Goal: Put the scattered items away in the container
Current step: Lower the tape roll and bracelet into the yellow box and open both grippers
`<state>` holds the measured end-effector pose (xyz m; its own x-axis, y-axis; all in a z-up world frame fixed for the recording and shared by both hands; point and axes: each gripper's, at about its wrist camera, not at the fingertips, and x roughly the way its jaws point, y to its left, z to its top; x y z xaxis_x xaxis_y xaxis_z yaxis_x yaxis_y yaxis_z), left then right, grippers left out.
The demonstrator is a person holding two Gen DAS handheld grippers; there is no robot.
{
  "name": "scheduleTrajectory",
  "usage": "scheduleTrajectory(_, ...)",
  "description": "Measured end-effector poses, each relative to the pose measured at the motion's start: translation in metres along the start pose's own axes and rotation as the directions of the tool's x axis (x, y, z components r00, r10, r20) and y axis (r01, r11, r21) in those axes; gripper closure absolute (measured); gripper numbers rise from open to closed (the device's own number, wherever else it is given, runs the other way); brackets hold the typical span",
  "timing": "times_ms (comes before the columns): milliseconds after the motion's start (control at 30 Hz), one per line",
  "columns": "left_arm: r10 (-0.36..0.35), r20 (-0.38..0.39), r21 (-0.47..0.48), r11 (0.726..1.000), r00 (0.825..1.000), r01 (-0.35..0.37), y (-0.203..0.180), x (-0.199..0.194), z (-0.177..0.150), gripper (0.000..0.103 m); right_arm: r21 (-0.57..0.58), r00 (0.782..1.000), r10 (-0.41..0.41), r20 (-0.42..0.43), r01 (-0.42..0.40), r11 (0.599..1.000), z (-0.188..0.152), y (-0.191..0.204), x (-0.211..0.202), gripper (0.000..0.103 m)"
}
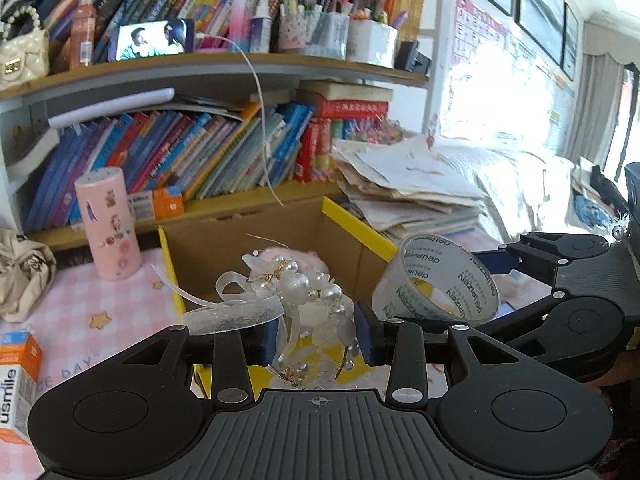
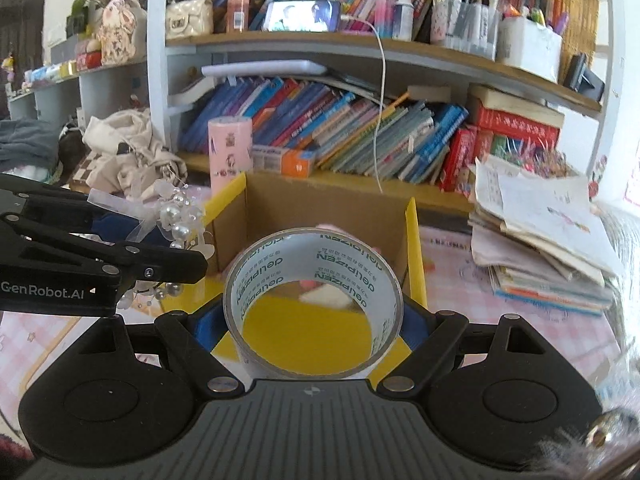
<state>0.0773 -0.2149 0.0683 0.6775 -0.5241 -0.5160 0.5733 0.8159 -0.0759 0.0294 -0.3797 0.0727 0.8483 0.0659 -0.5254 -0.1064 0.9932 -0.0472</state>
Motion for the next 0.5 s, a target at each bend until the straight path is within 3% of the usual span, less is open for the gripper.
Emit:
scheduleTrajectory(233, 0.076, 0.026, 0.036, 0.996, 0.997, -0.077, 0.002, 0.013, 0.023, 0.066, -0.061, 0.997, 0.031, 0.064, -0.028, 0.998, 0.02, -0.016, 0.025, 0.019)
scheduleTrajectory(500, 0.127, 0.008, 0.053, 0.99, 0.992, -0.127, 0.016, 0.052, 0.044, 0.066, -0.145, 0.998, 0.064, 0.025, -0.059, 0.988, 0.042, -0.029, 0.08, 0.019)
